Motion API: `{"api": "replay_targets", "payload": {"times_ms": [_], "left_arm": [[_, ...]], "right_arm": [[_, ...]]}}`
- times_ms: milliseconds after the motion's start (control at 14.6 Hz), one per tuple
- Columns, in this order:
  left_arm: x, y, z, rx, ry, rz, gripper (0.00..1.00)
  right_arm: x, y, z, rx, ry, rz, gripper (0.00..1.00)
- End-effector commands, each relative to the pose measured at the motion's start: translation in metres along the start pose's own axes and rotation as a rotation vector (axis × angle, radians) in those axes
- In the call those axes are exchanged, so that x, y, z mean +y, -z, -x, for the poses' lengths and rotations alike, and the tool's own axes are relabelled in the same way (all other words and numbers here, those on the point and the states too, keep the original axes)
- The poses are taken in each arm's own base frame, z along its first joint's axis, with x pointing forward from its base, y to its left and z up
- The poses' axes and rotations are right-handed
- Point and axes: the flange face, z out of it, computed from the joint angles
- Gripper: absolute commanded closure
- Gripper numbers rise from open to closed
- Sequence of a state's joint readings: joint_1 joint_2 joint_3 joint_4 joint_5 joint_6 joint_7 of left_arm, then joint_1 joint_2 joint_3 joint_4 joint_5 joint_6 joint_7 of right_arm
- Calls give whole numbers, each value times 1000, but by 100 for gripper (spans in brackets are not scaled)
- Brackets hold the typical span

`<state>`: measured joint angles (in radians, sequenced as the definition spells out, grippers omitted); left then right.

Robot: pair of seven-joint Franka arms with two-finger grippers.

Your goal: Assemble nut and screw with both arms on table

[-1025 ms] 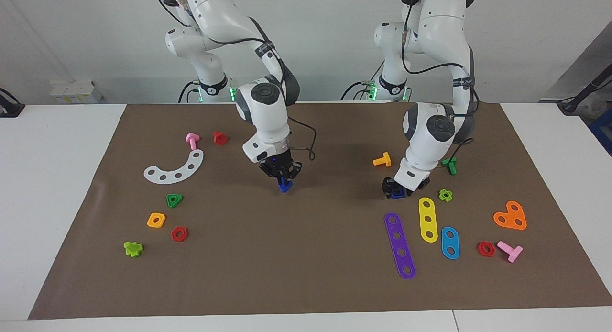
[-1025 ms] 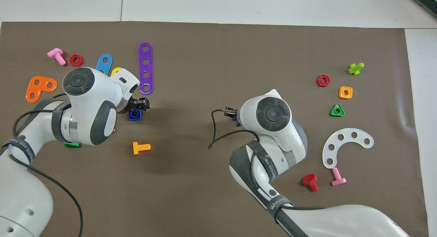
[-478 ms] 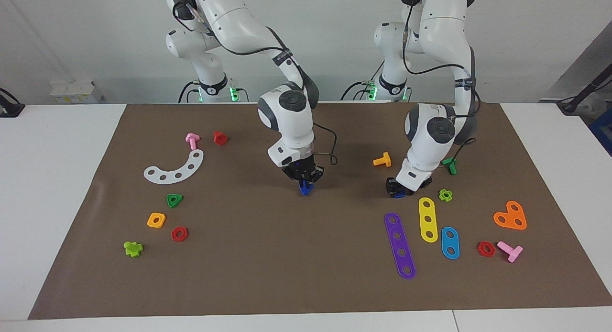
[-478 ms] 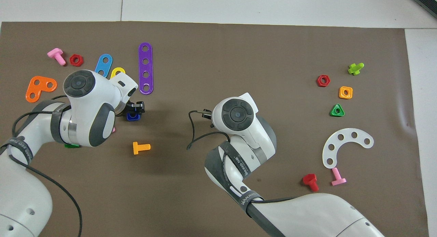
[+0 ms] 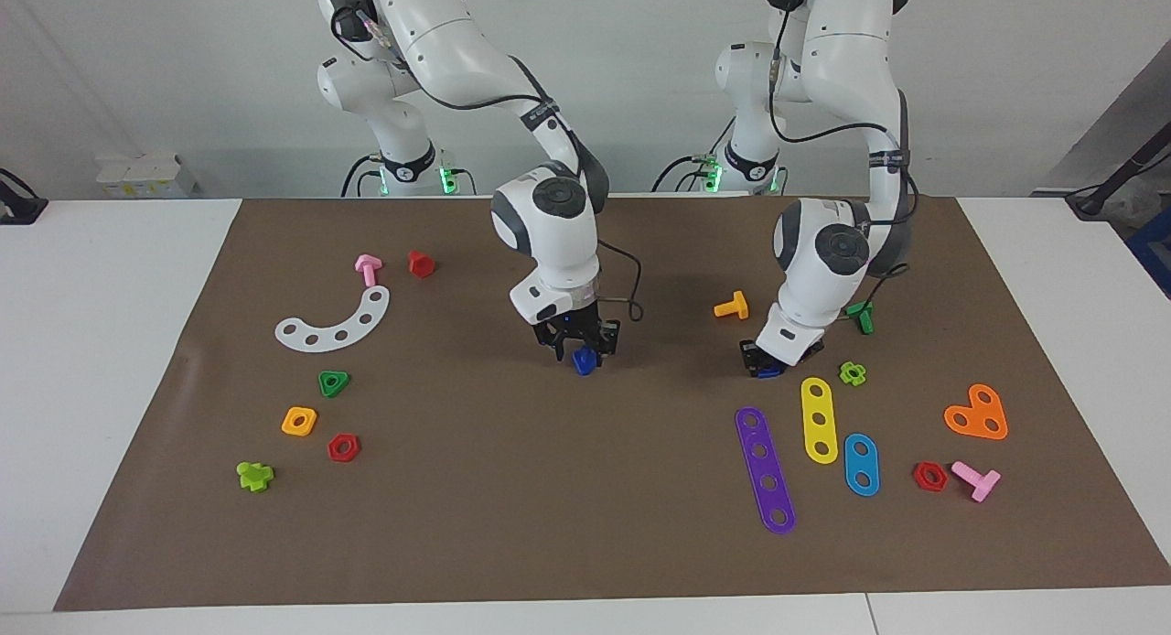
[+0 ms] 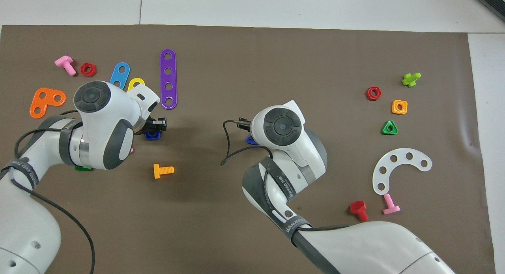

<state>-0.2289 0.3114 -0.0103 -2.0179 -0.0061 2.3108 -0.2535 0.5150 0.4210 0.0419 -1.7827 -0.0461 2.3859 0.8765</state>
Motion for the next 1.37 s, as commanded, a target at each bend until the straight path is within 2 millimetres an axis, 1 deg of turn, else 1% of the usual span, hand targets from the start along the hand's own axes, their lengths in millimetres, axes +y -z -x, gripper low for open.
{"api": "replay_targets", "payload": {"times_ms": [0, 68, 137, 205, 342, 410, 478, 615, 752, 820, 888, 957, 1025, 1093, 1230, 1298], "left_arm": [[11, 25, -8, 21, 8, -12, 100], [25, 34, -12, 32, 25, -2, 100], [50, 36, -13, 45, 39, 5, 100], [77, 44, -9, 61, 48, 14, 100], [125, 51, 5, 75, 60, 27, 100], [152, 55, 15, 81, 71, 37, 100], [173, 60, 23, 83, 93, 57, 100], [224, 67, 45, 74, 100, 108, 100], [267, 75, 64, 85, 132, 138, 100], [280, 77, 69, 90, 147, 149, 100], [292, 72, 73, 86, 141, 149, 100], [299, 70, 77, 85, 131, 149, 100], [303, 63, 78, 81, 125, 145, 100], [306, 60, 80, 82, 121, 147, 100], [306, 54, 79, 79, 119, 139, 100], [306, 53, 79, 78, 118, 136, 100]], "right_arm": [[19, 56, -16, 23, -40, 3, 1], [31, 74, -26, 32, -46, 3, 1], [46, 92, -37, 41, -41, 7, 1], [61, 110, -47, 48, -25, 11, 1], [94, 139, -69, 69, -19, 14, 1], [111, 155, -78, 75, -14, 16, 1], [127, 169, -85, 79, -5, 24, 1], [155, 200, -91, 74, 33, 46, 0], [175, 226, -89, 57, 92, 68, 0], [187, 238, -89, 43, 104, 80, 0], [197, 246, -90, 29, 125, 84, 0], [206, 254, -91, 13, 145, 71, 0], [216, 260, -95, -7, 155, 56, 0], [223, 270, -100, -19, 167, 51, 0], [226, 281, -105, -34, 219, 60, 0], [226, 281, -106, -34, 248, 71, 0]]}}
